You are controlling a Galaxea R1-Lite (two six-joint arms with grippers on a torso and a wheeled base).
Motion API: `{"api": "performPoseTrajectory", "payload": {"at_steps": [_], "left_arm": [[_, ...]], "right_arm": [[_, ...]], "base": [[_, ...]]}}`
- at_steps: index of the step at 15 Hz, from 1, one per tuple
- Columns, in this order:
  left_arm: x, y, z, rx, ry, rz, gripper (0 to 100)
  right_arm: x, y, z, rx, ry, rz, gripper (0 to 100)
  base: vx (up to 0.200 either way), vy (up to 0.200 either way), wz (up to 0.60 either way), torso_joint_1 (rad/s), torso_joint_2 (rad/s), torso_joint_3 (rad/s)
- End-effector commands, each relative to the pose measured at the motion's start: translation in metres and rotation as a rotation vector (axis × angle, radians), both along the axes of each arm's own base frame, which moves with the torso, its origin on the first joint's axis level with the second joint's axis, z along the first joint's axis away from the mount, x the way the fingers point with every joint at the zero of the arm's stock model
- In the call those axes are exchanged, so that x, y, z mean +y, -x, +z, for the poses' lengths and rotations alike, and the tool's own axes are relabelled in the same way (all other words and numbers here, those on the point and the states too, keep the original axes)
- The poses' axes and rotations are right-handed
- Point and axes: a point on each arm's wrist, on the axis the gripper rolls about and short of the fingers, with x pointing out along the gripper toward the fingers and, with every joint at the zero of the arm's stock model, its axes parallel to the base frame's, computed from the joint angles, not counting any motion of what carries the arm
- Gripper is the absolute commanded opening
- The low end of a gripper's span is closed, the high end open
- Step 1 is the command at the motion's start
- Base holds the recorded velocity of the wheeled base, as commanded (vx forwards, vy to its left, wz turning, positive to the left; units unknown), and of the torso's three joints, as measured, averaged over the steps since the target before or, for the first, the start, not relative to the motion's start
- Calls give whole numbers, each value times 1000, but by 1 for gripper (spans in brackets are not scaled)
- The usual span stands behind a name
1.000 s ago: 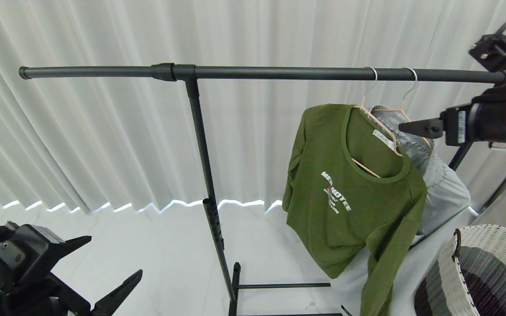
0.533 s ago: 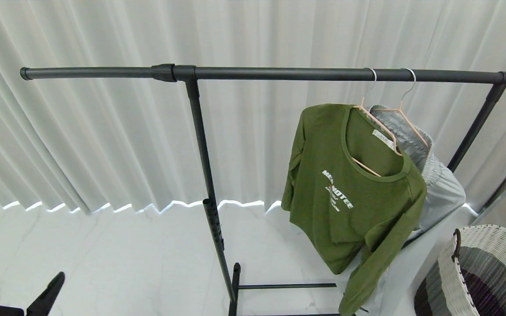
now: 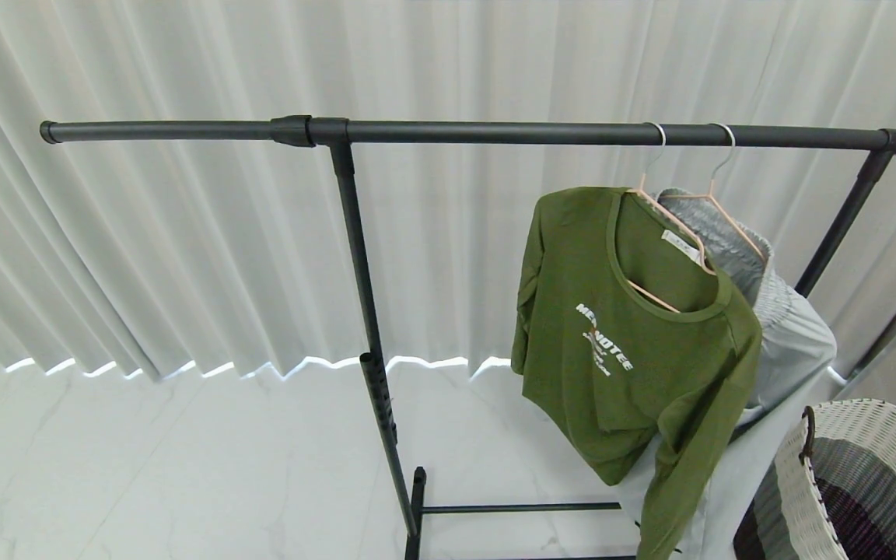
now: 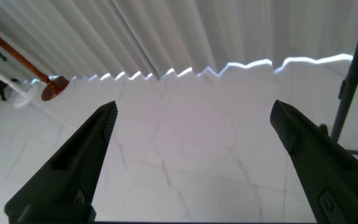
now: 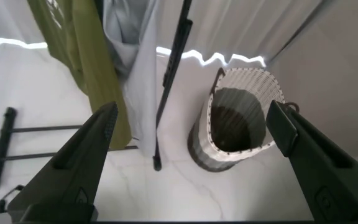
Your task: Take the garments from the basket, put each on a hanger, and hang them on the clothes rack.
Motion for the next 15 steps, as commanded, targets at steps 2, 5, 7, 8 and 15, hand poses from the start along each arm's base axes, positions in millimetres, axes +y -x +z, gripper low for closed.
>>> {"api": "performPoseTrajectory", "payload": {"at_steps": [2,5,7,8,15], "left_arm": [[-3,14,-14,-78,24,11,100],[-3,14,-15,-84,38,13,100],[-3,14,-15,-80,26,2,100],[-3,14,-15,-78,28,-18,100],[-1,13,-15,-75,52,-385,100]], "right_arm": [[0,-9,-61,-50,24,1,100],[-1,-14,-69,-121,5,8,100],[-3,-14,-68,-120,31,-75,100],[-3,-14,-68,-118,37,-80,100],[0,-15,-66,-149,25,32,100]], "base": [[0,0,0,0,0,0],[0,0,0,0,0,0],[0,0,0,0,0,0],[0,0,0,0,0,0],[0,0,0,0,0,0]]}}
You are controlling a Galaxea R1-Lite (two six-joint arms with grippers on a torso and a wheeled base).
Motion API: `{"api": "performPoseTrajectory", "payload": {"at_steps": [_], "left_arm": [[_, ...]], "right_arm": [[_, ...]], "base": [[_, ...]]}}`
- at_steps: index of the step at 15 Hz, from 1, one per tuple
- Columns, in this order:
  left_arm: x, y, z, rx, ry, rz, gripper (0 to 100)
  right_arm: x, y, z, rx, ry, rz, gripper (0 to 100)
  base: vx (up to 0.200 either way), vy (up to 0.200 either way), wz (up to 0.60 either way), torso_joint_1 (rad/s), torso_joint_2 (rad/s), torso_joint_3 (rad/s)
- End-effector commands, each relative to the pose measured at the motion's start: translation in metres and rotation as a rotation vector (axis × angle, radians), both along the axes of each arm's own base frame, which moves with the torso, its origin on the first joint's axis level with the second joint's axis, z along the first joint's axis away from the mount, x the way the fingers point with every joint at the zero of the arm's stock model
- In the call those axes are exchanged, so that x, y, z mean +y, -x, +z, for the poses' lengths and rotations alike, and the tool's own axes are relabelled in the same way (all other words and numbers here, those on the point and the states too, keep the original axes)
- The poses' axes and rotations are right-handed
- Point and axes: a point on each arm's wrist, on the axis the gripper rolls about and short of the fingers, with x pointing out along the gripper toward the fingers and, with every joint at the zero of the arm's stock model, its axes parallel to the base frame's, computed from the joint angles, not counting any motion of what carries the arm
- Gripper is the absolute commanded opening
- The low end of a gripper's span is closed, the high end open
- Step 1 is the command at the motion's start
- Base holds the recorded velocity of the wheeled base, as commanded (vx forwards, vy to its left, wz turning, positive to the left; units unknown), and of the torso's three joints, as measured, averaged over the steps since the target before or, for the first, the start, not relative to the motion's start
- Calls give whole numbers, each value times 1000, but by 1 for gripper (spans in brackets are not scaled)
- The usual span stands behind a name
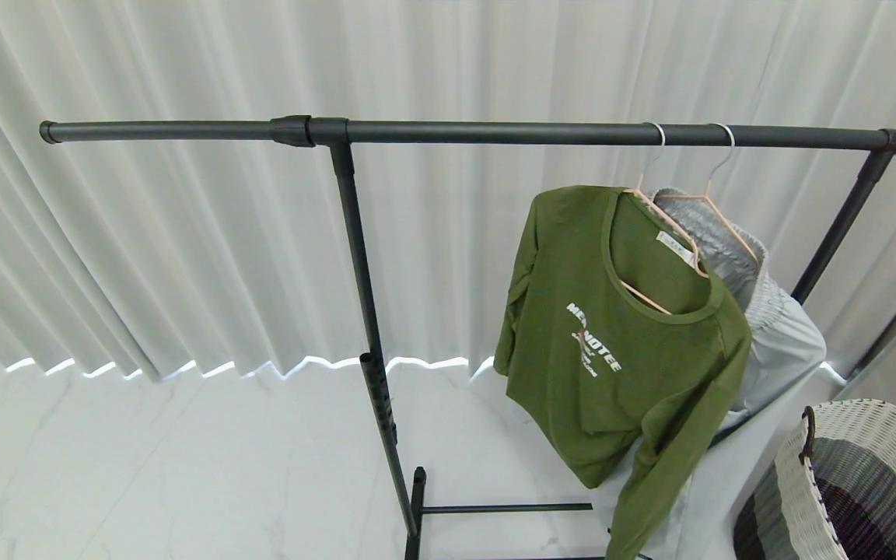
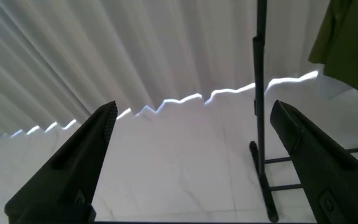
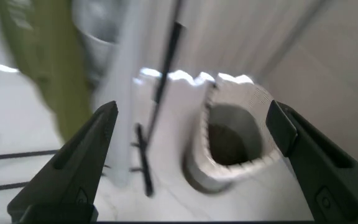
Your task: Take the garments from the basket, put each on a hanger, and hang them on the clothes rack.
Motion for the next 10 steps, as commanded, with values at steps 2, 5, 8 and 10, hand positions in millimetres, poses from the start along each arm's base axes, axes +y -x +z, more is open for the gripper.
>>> {"api": "performPoseTrajectory", "payload": {"at_steps": [2,5,8,10], "left_arm": [[0,-1,0,8,48,-41,100],[5,-3,-2,87,208,-12,100],[6,2,-1,35,180,260,100],[6,4,-1,15,182,301,100]], "right_arm": [[3,-1,-2,16,-14,124,100],[2,0,-4,29,-42,151,100],[2,0,-5,32,-44,135,100],[2,0,-5,31,-46,135,100]], "base": [[0,0,0,0,0,0],[0,0,0,0,0,0],[0,0,0,0,0,0],[0,0,0,0,0,0]]}}
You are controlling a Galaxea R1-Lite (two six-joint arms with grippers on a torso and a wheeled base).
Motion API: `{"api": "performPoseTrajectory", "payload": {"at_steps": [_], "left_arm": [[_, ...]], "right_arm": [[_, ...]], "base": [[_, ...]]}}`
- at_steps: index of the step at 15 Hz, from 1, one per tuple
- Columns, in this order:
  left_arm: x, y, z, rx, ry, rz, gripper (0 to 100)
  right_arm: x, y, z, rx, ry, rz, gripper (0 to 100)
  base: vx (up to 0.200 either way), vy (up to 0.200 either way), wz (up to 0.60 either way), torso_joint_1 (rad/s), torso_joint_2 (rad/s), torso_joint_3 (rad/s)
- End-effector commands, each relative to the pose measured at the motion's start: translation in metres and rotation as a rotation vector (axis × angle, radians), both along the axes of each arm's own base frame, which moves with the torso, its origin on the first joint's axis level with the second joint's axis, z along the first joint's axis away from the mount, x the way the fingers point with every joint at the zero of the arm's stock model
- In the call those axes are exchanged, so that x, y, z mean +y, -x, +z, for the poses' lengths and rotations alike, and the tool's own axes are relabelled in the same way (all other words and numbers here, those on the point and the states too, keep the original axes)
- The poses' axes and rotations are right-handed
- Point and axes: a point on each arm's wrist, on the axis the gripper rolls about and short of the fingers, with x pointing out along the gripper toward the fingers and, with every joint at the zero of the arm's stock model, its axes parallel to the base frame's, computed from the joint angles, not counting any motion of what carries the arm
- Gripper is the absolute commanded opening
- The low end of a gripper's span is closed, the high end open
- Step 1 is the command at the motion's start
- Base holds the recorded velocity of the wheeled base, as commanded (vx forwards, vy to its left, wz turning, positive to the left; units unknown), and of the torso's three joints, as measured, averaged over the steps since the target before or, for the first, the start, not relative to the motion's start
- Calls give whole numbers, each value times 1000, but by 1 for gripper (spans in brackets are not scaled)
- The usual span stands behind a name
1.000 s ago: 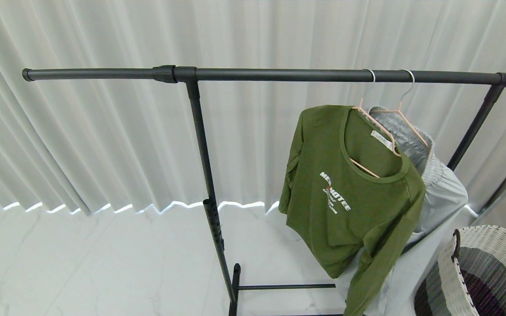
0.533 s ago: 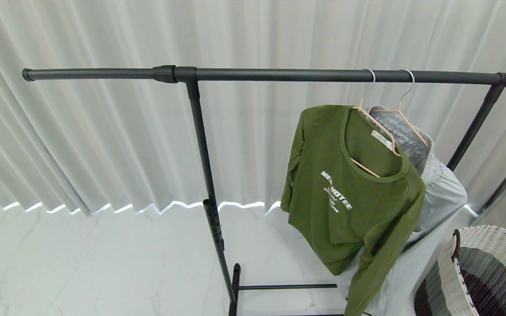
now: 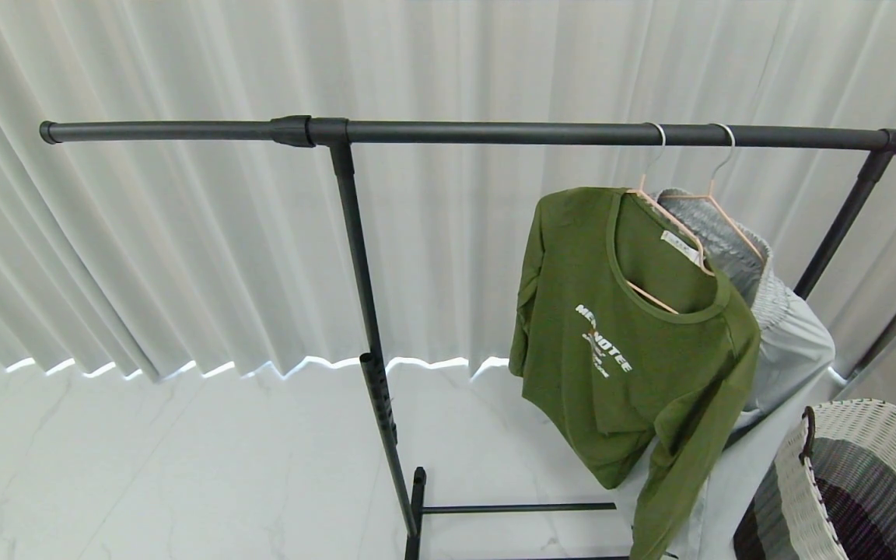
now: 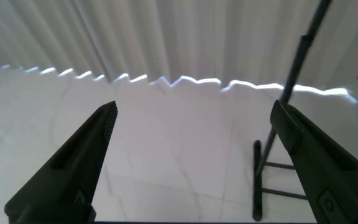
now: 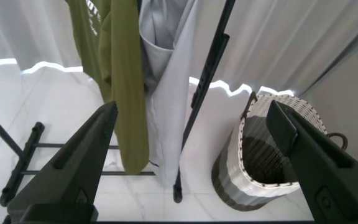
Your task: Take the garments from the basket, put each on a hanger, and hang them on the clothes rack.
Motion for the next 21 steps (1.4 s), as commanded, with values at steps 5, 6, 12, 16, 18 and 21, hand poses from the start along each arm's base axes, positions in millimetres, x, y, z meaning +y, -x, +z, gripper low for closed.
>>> {"api": "performPoseTrajectory", "payload": {"at_steps": [5,6,12,16,18,21], "left_arm": [[-1,6,-1,-73,33,80,100],[-1,10,-1,-87,-39,128,100],[-7,7,-5,-112,121,-146,100],[-9,6,-8,-95,139,-227,100],[-9,6,-8,-95,139,-225,100],[-9,6,-8,-95,139,-227,100]], "right_arm": [[0,0,0,5,-8,-5,100],[0,0,0,5,-7,-8,100],[0,0,0,5,-7,-8,100],[0,0,0,5,-7,-8,100],[0,0,0,5,-7,-8,100],[0,0,0,4,-9,-8,100]], "base": [[0,0,0,0,0,0],[0,0,0,0,0,0],[0,0,0,0,0,0],[0,0,0,0,0,0],[0,0,0,0,0,0],[0,0,0,0,0,0]]}}
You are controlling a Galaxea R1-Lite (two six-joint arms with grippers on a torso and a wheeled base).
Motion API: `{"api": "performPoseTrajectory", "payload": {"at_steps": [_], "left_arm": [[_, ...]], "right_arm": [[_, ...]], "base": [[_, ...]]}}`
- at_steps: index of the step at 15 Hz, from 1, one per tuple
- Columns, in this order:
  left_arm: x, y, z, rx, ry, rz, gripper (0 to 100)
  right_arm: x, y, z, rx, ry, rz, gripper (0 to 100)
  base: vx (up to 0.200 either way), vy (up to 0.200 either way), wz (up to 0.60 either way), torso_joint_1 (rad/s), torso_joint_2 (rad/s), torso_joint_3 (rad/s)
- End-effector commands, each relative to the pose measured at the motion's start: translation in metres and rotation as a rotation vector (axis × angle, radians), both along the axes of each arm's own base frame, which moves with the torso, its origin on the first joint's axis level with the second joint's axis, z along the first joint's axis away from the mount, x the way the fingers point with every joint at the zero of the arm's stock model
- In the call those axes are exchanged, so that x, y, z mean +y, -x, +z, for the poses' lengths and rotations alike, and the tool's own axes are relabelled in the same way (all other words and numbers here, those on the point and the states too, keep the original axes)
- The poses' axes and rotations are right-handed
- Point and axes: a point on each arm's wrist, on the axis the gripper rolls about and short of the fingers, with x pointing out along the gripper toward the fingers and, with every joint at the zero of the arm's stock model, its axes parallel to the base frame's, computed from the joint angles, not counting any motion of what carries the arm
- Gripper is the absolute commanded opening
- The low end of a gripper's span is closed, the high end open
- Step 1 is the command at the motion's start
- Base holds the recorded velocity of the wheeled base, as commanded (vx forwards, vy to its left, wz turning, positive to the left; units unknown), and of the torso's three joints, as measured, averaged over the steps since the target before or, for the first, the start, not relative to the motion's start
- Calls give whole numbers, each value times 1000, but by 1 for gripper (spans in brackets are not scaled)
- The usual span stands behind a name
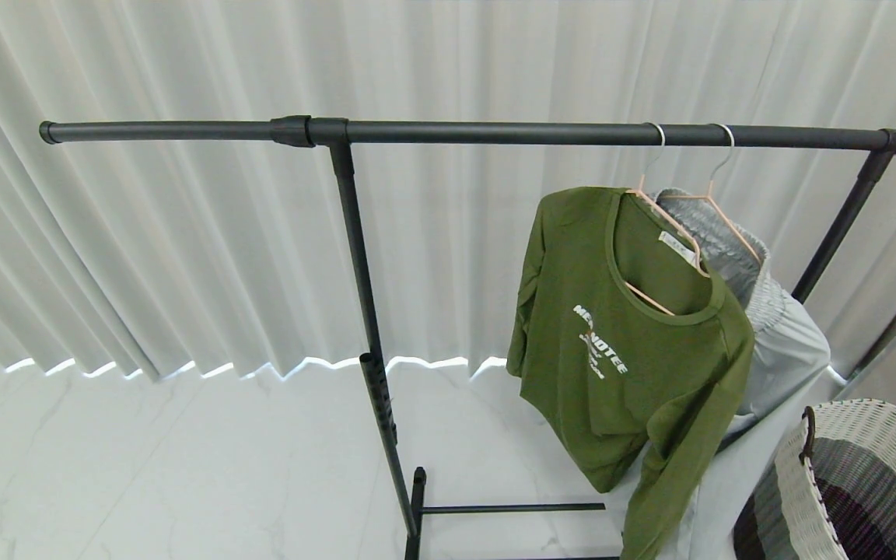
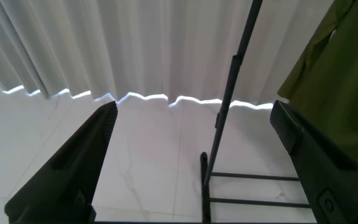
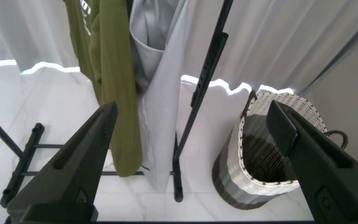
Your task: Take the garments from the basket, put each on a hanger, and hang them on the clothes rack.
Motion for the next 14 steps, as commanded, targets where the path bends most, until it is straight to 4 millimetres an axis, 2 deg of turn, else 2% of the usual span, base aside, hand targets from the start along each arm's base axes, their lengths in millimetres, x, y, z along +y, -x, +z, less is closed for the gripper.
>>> {"api": "performPoseTrajectory", "payload": {"at_steps": [1,5,14], "left_arm": [[0,0,0,-1,0,-1,100],[0,0,0,-1,0,1,100],[0,0,0,-1,0,-1,100]], "right_arm": [[0,0,0,2,-7,-3,100],[-1,0,0,-1,-75,-45,100],[-1,0,0,-2,-79,-45,100]], "base": [[0,0,0,0,0,0],[0,0,0,0,0,0],[0,0,0,0,0,0]]}}
